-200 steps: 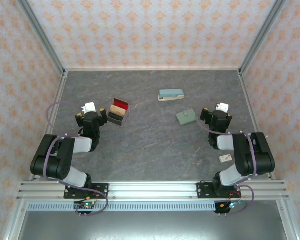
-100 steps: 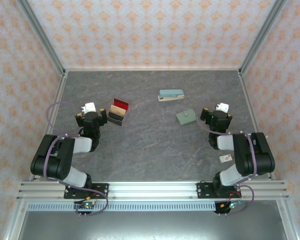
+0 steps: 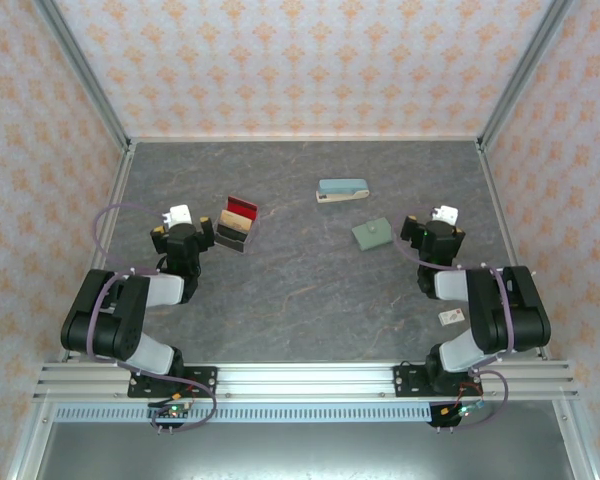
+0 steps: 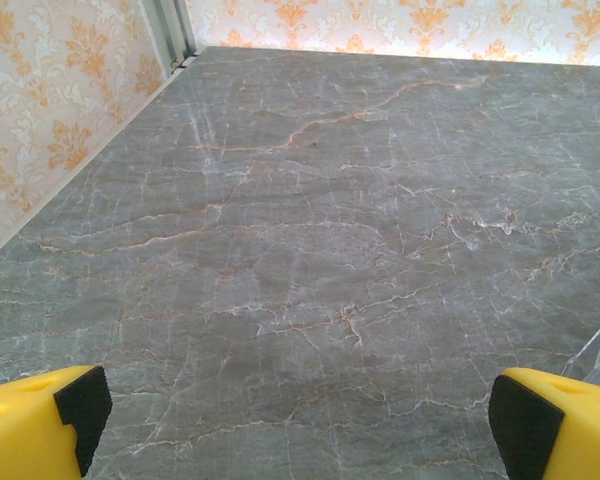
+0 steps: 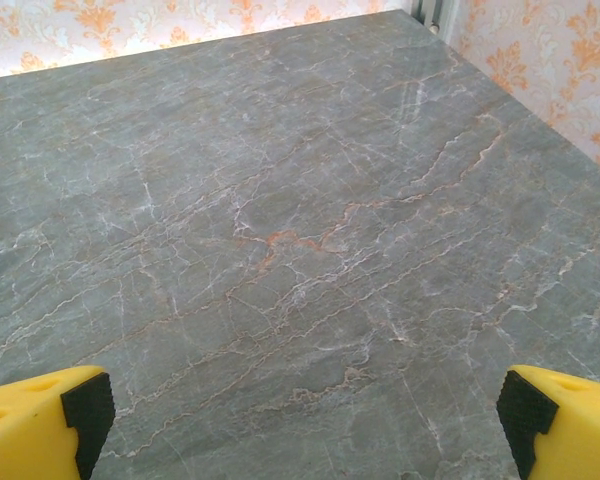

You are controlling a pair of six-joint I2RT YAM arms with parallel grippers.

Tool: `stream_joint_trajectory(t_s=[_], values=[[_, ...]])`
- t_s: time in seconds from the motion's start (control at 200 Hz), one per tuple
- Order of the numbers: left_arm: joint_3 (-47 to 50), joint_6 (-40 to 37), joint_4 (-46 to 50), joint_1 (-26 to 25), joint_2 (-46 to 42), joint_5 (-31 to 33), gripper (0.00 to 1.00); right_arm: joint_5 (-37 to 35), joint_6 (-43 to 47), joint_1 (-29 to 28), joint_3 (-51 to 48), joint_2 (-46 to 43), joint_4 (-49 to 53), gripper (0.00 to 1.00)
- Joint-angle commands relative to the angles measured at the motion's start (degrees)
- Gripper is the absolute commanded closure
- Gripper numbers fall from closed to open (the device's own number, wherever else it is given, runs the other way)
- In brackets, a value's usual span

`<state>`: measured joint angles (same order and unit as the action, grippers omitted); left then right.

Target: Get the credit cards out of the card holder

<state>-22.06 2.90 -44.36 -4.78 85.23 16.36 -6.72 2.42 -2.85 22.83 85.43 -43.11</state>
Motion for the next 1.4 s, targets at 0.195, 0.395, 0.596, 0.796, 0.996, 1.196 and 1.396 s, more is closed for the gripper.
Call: stream_joint_trajectory(t_s=[0.195,0.395,0.596,0.796,0.996,1.196,1.396], values=[[-3.4,-0.7,7.5,-0.3,-4.0,2.8,0.0,-7.5,-6.4,0.0,4.1,-17.3,18.4,0.0],[-8.4,1.8,23.6,-0.3,-14.1,3.3,0.0,-6.8,-15.2,0.0,13.7,-23.9,40.5,0.0],[-17.5,11.9,47.5,-0.7,-22.2,-0.7,0.0,-10.5,-24.8,0.1,23.8,-22.6,59.5,0.0],[-27.3,19.3,66.1,-2.4,-22.3,-2.7,0.0,2.2,-27.1,0.1,30.3,-18.0,66.7,0.0],[-25.8,25.0,67.3,-2.8,-22.8,-16.3,0.0,16.2,-29.1,-0.2,31.8,-10.4,66.5,0.0],[-23.7,27.3,64.5,-5.1,-16.8,-28.1,0.0,19.9,-29.7,-3.3,32.6,-3.8,65.4,0.0],[-23.9,30.4,59.8,-7.3,-8.5,-32.3,0.0,19.5,-30.1,-6.0,36.2,3.6,67.6,0.0]])
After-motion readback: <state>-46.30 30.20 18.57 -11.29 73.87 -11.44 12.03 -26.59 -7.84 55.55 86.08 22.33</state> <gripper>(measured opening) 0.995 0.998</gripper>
